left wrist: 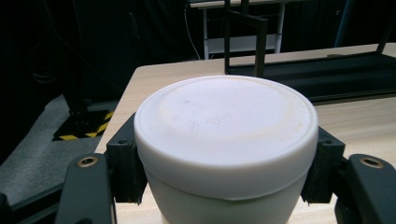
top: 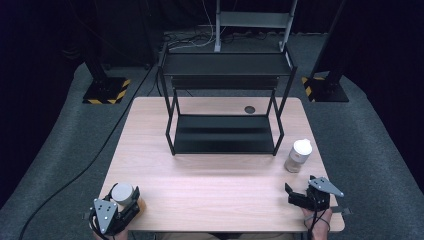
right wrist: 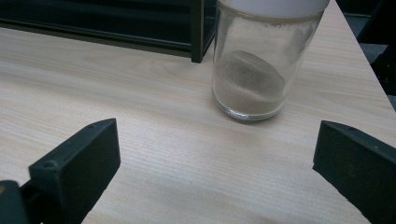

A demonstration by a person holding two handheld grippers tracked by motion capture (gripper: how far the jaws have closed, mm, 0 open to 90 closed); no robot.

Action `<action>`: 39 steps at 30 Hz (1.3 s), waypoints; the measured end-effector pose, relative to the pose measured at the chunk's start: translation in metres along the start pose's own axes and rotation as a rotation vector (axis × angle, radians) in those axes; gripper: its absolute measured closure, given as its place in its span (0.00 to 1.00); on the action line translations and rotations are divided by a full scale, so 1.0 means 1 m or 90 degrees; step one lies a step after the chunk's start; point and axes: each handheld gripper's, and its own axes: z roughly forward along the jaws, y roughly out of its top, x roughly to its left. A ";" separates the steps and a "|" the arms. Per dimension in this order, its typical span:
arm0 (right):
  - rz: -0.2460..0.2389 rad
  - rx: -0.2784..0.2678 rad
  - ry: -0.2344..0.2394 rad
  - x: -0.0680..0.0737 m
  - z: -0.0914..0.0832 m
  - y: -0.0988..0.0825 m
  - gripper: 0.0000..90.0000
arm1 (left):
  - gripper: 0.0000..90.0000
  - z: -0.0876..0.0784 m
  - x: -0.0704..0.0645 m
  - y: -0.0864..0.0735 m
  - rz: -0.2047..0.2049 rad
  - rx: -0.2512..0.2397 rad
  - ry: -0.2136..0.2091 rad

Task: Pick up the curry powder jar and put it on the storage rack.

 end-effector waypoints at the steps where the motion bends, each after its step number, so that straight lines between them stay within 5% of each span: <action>1: 0.001 0.000 0.000 0.000 0.000 0.000 0.00 | 0.36 0.000 0.000 0.001 -0.002 0.003 0.000; 21: 0.000 0.004 -0.001 0.000 0.000 0.001 0.00 | 0.37 0.007 0.000 0.011 0.002 0.011 -0.016; 39: -0.003 0.008 0.002 0.000 0.001 0.002 0.00 | 0.37 0.019 -0.009 0.036 0.023 -0.006 -0.057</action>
